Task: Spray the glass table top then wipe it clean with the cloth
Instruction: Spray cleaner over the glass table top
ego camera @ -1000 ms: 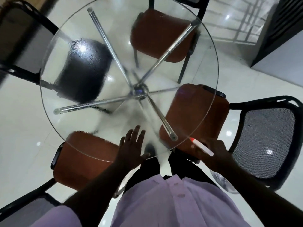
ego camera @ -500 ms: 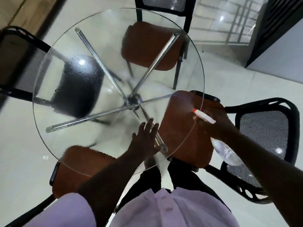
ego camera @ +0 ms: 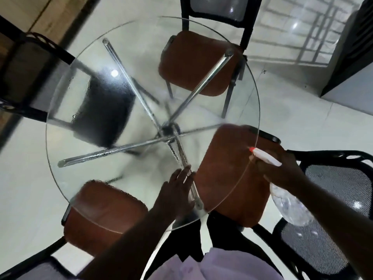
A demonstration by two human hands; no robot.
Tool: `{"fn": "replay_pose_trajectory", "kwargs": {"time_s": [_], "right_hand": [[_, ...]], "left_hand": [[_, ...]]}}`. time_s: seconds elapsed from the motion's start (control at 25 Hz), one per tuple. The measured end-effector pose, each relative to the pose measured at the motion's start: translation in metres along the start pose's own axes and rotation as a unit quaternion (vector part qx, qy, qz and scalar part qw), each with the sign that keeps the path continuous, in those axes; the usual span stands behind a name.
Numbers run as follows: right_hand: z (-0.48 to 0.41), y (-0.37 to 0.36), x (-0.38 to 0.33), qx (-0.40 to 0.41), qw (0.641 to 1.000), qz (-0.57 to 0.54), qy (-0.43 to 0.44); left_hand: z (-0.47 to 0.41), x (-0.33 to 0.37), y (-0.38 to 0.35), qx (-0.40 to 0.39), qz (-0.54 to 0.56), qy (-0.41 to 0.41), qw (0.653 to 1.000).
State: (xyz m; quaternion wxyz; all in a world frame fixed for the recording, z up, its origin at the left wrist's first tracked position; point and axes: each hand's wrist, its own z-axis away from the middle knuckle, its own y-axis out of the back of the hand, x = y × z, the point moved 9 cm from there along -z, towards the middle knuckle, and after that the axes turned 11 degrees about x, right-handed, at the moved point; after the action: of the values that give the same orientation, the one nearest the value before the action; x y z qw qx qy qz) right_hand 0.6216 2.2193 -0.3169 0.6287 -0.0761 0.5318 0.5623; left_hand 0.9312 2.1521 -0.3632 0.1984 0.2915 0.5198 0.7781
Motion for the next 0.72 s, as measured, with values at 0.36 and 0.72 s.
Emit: {"fn": "replay_pose_trajectory", "kwargs": {"time_s": [0.36,0.72], "right_hand": [[-0.069,-0.136,-0.18,-0.088,0.943,0.142,0.289],[-0.149,0.03,-0.067,0.031,0.999,0.019,-0.017]], "left_hand": [[-0.066,-0.036,0.056,-0.024,0.006,0.077,0.997],[-0.167,-0.036,0.052,-0.014,-0.061,0.055,0.997]]}}
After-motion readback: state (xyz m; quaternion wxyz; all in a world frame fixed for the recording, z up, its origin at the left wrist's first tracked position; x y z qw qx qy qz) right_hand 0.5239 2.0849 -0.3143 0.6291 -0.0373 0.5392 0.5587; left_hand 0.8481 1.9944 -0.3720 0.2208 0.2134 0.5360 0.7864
